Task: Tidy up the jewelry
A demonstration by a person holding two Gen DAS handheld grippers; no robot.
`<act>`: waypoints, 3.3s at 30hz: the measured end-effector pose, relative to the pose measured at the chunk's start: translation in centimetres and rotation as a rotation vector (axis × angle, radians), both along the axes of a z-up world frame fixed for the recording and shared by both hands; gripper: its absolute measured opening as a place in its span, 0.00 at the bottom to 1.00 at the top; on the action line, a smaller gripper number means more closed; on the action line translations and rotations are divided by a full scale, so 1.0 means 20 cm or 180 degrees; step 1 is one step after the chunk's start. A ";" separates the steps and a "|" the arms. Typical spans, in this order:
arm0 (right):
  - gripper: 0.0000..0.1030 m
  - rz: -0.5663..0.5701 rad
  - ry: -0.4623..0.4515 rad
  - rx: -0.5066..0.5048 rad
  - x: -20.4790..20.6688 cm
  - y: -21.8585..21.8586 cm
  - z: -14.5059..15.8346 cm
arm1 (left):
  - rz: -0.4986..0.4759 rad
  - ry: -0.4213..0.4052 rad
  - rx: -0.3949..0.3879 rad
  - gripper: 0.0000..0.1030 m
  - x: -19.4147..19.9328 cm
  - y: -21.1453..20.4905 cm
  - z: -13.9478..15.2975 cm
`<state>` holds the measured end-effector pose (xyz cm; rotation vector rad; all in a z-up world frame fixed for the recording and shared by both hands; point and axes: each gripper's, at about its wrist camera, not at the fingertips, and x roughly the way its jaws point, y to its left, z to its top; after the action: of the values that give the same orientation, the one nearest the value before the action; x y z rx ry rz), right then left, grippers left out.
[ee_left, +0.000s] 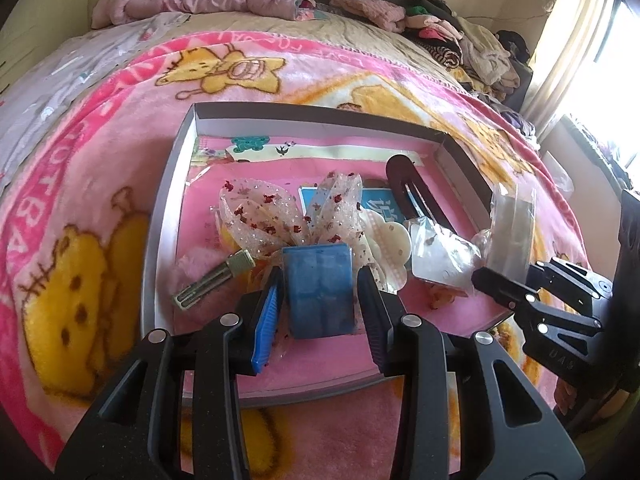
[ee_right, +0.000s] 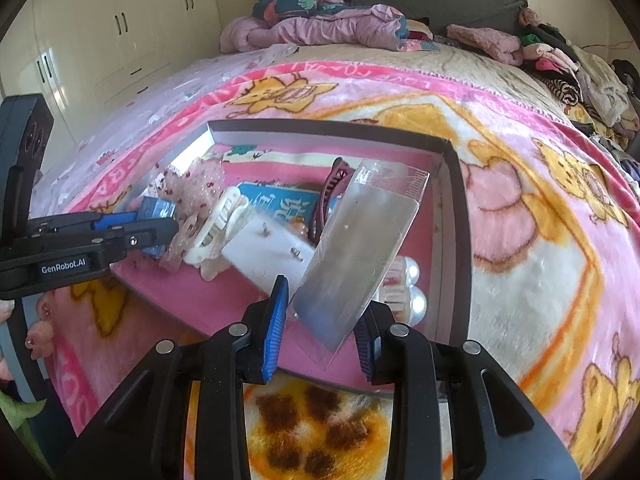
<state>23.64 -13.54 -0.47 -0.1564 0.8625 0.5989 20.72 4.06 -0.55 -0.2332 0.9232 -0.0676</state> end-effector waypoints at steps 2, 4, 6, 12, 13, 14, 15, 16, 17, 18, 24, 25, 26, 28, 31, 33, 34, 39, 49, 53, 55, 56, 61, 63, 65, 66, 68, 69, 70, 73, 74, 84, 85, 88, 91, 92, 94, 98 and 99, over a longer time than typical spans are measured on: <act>0.29 0.0013 0.0016 -0.0002 -0.01 0.01 -0.01 | -0.0008 0.0002 0.0015 0.29 0.00 0.00 0.00; 0.31 0.0028 0.0026 -0.0013 -0.02 0.01 -0.01 | -0.0014 0.0004 0.0028 0.30 0.00 -0.01 0.00; 0.31 0.0034 0.0032 -0.0028 -0.03 0.02 -0.01 | -0.0015 0.0003 0.0040 0.32 -0.01 -0.01 0.00; 0.40 0.0020 -0.0011 -0.0047 -0.05 0.02 0.00 | -0.0010 -0.0016 0.0075 0.42 -0.04 -0.01 0.03; 0.42 0.0005 -0.0026 -0.0052 -0.06 0.02 0.01 | -0.0005 -0.0028 0.0079 0.43 -0.05 -0.01 0.04; 0.42 -0.0007 -0.0037 -0.0050 -0.07 0.01 0.02 | 0.0002 -0.0035 0.0080 0.44 -0.06 -0.01 0.04; 0.42 -0.0020 -0.0049 -0.0048 -0.08 0.00 0.03 | 0.0009 -0.0052 0.0078 0.47 -0.07 -0.01 0.06; 0.42 -0.0032 -0.0069 -0.0045 -0.09 -0.01 0.04 | 0.0014 -0.0075 0.0085 0.50 -0.08 -0.01 0.07; 0.44 -0.0035 -0.0089 -0.0042 -0.11 -0.02 0.05 | 0.0022 -0.0098 0.0100 0.51 -0.10 -0.02 0.08; 0.45 -0.0037 -0.0111 -0.0038 -0.13 -0.03 0.07 | 0.0028 -0.0113 0.0110 0.52 -0.11 -0.02 0.09; 0.61 -0.0056 -0.0261 0.0000 -0.24 -0.07 0.16 | 0.0087 -0.0205 0.0138 0.59 -0.21 -0.01 0.15; 0.64 -0.0059 -0.0286 0.0011 -0.26 -0.08 0.18 | 0.0098 -0.0219 0.0147 0.61 -0.23 -0.01 0.16; 0.66 -0.0065 -0.0308 0.0014 -0.28 -0.08 0.19 | 0.0106 -0.0233 0.0152 0.62 -0.25 -0.01 0.17; 0.70 -0.0075 -0.0346 0.0023 -0.32 -0.08 0.20 | 0.0131 -0.0257 0.0166 0.65 -0.29 0.00 0.18; 0.75 -0.0108 -0.0422 0.0056 -0.38 -0.09 0.24 | 0.0173 -0.0291 0.0185 0.75 -0.35 0.00 0.21; 0.79 -0.0119 -0.0440 0.0070 -0.42 -0.10 0.25 | 0.0186 -0.0311 0.0187 0.78 -0.39 0.01 0.22; 0.84 -0.0141 -0.0463 0.0080 -0.44 -0.11 0.26 | 0.0193 -0.0318 0.0188 0.83 -0.41 0.01 0.22; 0.86 -0.0174 -0.0530 0.0107 -0.53 -0.13 0.29 | 0.0213 -0.0374 0.0225 0.89 -0.51 0.00 0.25; 0.92 -0.0299 -0.0638 0.0169 -0.67 -0.19 0.29 | 0.0258 -0.0411 0.0355 0.89 -0.65 -0.01 0.24; 0.92 -0.0329 -0.0625 0.0166 -0.71 -0.21 0.27 | 0.0263 -0.0411 0.0360 0.89 -0.70 -0.03 0.23; 0.92 -0.0350 -0.0618 0.0166 -0.74 -0.22 0.26 | 0.0263 -0.0411 0.0368 0.89 -0.72 -0.04 0.21; 0.93 -0.0365 -0.0610 0.0175 -0.75 -0.23 0.25 | 0.0264 -0.0407 0.0368 0.89 -0.73 -0.04 0.21; 0.93 -0.0415 -0.0587 0.0220 -0.78 -0.25 0.24 | 0.0270 -0.0406 0.0374 0.89 -0.77 -0.05 0.20; 0.93 -0.0428 -0.0573 0.0230 -0.79 -0.25 0.23 | 0.0269 -0.0409 0.0376 0.89 -0.77 -0.05 0.20; 0.93 -0.0431 -0.0566 0.0235 -0.80 -0.25 0.23 | 0.0269 -0.0411 0.0373 0.89 -0.79 -0.05 0.20; 0.93 -0.0432 -0.0563 0.0235 -0.80 -0.25 0.23 | 0.0268 -0.0410 0.0375 0.89 -0.78 -0.05 0.20; 0.93 -0.0434 -0.0551 0.0235 -0.81 -0.26 0.22 | 0.0267 -0.0404 0.0374 0.89 -0.78 -0.05 0.20; 0.93 -0.0433 -0.0541 0.0232 -0.82 -0.26 0.22 | 0.0268 -0.0403 0.0373 0.89 -0.79 -0.05 0.20; 0.93 -0.0434 -0.0534 0.0227 -0.82 -0.25 0.21 | 0.0264 -0.0409 0.0372 0.89 -0.80 -0.05 0.20; 0.93 -0.0428 -0.0527 0.0224 -0.83 -0.25 0.21 | 0.0259 -0.0403 0.0379 0.89 -0.80 -0.05 0.20; 0.93 -0.0428 -0.0528 0.0224 -0.83 -0.25 0.20 | 0.0261 -0.0402 0.0380 0.89 -0.80 -0.05 0.19; 0.93 -0.0424 -0.0539 0.0224 -0.84 -0.25 0.20 | 0.0275 -0.0417 0.0382 0.89 -0.83 -0.06 0.20; 0.93 -0.0422 -0.0539 0.0222 -0.84 -0.25 0.20 | 0.0274 -0.0414 0.0381 0.89 -0.83 -0.06 0.20; 0.93 -0.0426 -0.0534 0.0224 -0.84 -0.25 0.20 | 0.0275 -0.0419 0.0381 0.89 -0.83 -0.06 0.20; 0.93 -0.0422 -0.0532 0.0223 -0.84 -0.25 0.20 | 0.0275 -0.0410 0.0387 0.89 -0.83 -0.06 0.19; 0.93 -0.0420 -0.0532 0.0223 -0.84 -0.25 0.20 | 0.0275 -0.0411 0.0382 0.89 -0.83 -0.06 0.19; 0.93 -0.0425 -0.0533 0.0221 -0.84 -0.25 0.20 | 0.0269 -0.0409 0.0386 0.89 -0.84 -0.05 0.20; 0.93 -0.0426 -0.0532 0.0223 -0.84 -0.25 0.20 | 0.0270 -0.0409 0.0371 0.89 -0.85 -0.04 0.20; 0.93 -0.0424 -0.0531 0.0224 -0.84 -0.25 0.20 | 0.0271 -0.0406 0.0380 0.89 -0.85 -0.05 0.20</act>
<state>6.89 -18.46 3.55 -0.0829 0.6835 0.4837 3.80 3.07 3.47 -0.1553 0.7865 0.0505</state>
